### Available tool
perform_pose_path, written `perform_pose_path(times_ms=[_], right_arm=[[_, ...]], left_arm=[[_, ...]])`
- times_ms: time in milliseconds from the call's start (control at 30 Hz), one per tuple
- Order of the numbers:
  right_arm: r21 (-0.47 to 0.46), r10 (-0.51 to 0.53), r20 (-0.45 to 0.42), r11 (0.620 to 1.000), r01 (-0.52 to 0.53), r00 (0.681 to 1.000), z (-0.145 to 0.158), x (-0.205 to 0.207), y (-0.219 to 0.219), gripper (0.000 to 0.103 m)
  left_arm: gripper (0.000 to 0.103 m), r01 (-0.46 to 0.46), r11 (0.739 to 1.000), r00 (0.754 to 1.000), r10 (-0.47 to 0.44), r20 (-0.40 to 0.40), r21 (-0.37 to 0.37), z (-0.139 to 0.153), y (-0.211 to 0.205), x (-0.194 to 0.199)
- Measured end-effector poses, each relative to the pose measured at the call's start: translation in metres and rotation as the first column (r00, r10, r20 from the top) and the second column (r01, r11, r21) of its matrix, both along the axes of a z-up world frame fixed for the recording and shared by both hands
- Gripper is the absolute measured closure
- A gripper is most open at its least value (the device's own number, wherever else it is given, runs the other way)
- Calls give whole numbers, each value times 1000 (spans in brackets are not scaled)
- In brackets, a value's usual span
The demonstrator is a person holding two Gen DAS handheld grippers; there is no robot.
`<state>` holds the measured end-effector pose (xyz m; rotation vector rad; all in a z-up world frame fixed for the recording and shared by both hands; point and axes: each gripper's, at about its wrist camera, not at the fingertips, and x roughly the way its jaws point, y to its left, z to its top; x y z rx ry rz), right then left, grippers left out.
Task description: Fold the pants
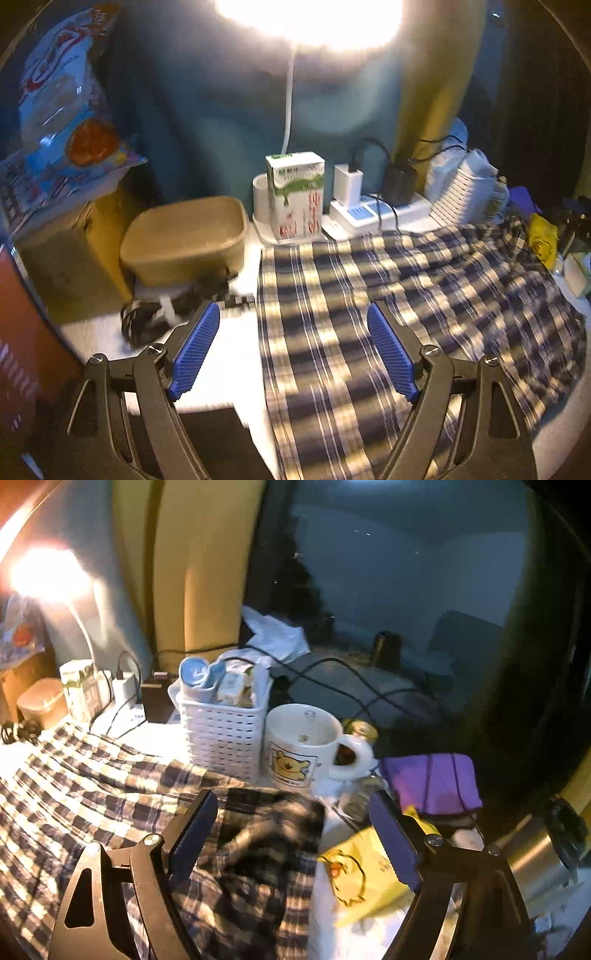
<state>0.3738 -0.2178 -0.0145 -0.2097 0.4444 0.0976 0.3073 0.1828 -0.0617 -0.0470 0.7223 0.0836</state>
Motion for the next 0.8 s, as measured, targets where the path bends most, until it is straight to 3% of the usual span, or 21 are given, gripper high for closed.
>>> perform_pose_path(times_ms=[133, 300, 400, 467, 667, 800], right_arm=[[-16, 30, -5, 999, -30, 1000, 0, -29, -8, 18], [-2, 72, -84, 997, -72, 994, -27, -61, -17, 18], [18, 97, -156, 995, -95, 983, -50, -77, -20, 33], [26, 113, -203, 994, -110, 973, -65, -83, -19, 38], [95, 145, -270, 988, -123, 952, -92, -82, -18, 38], [97, 128, -306, 990, -103, 943, -105, -72, -13, 43]], left_arm=[[21, -9, 999, 1000, 8, -23, -41, -9, -8, -32], [21, 0, 994, 997, -8, -75, -106, -32, -26, -71], [21, 12, 991, 994, -26, -103, -132, -44, -39, -88], [21, 13, 989, 992, -32, -124, -150, -53, -44, -95], [21, -15, 987, 982, -15, -186, -163, -75, -47, -108], [21, -11, 987, 985, -17, -172, -159, -80, -46, -112]])
